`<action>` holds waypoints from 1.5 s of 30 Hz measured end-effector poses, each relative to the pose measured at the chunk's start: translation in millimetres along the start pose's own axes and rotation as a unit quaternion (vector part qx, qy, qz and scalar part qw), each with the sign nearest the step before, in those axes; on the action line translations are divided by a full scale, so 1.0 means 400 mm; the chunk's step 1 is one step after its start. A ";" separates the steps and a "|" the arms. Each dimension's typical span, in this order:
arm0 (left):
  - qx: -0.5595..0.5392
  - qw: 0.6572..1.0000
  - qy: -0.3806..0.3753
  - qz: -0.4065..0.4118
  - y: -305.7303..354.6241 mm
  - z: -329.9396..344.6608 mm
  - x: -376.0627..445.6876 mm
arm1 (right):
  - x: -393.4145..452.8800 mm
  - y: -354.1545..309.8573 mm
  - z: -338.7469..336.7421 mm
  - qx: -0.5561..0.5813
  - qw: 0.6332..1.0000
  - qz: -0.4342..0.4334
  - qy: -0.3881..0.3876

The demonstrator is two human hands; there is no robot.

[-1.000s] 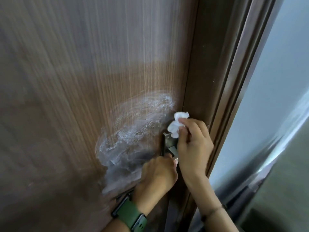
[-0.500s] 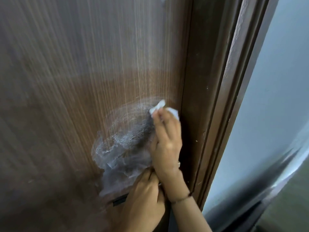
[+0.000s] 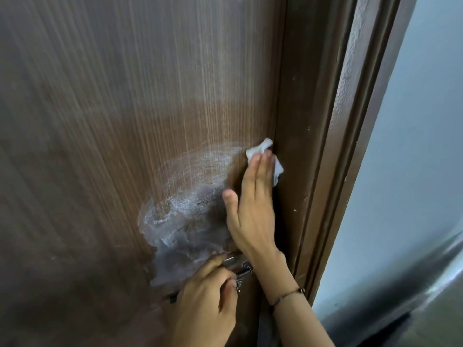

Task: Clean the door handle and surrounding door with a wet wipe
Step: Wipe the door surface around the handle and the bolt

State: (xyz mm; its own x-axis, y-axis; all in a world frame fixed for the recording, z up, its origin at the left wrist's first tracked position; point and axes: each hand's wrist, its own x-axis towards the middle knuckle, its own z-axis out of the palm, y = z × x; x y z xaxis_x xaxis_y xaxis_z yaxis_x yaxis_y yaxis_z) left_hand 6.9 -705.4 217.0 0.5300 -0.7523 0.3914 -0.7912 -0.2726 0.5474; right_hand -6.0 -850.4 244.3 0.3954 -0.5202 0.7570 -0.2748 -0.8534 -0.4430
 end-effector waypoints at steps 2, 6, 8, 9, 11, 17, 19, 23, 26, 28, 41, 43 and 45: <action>-0.010 1.000 0.021 -0.002 0.013 -0.003 -0.004 | 0.016 -0.032 0.006 0.009 0.999 -0.042 -0.018; -0.024 0.998 0.042 -0.040 0.027 -0.014 -0.028 | -0.085 -0.006 0.020 -0.041 0.987 -0.121 -0.098; -0.005 0.998 0.036 -0.059 0.023 -0.016 -0.042 | -0.059 0.024 0.005 -0.019 0.997 -0.047 -0.065; 0.003 0.998 0.036 -0.061 0.017 -0.015 -0.050 | -0.030 0.023 -0.004 0.003 0.999 -0.017 -0.045; 0.005 0.996 0.034 -0.076 0.014 -0.015 -0.064 | 0.012 -0.011 -0.008 0.020 0.999 -0.033 -0.030; 0.015 0.996 0.084 -0.032 0.048 -0.025 -0.049 | -0.039 0.013 0.000 -0.050 0.987 -0.139 -0.062; 0.030 0.995 0.097 0.006 0.064 -0.038 -0.027 | 0.014 0.011 -0.023 -0.009 0.998 -0.065 -0.020; 0.038 0.992 0.117 0.027 0.079 -0.072 0.014 | 0.043 -0.057 -0.006 -0.022 0.982 -0.180 -0.042; 0.031 0.992 0.126 0.005 0.058 -0.095 0.011 | -0.008 -0.012 -0.013 -0.083 0.965 -0.230 -0.098; 0.044 0.990 0.128 0.025 0.039 -0.112 -0.001 | 0.000 0.009 -0.026 -0.090 0.982 -0.146 -0.076; 0.076 0.984 0.115 0.110 -0.018 -0.301 -0.026 | 0.015 -0.167 0.000 0.031 0.995 0.094 -0.011; 0.063 0.985 0.115 0.115 -0.011 -0.310 -0.017 | 0.007 -0.237 0.022 0.055 0.996 0.064 -0.025; 0.042 0.986 0.109 0.116 0.002 -0.312 -0.016 | -0.082 -0.280 0.064 0.103 0.989 0.021 -0.104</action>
State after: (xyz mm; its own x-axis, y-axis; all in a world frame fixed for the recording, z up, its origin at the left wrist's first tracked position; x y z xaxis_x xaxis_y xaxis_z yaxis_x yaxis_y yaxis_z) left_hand 40.8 -625.9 307.1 0.3777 -0.6555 0.6540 -0.9166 -0.1647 0.3643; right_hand 34.4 -738.6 256.6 0.5655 -0.5324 0.6298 -0.1193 -0.8085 -0.5763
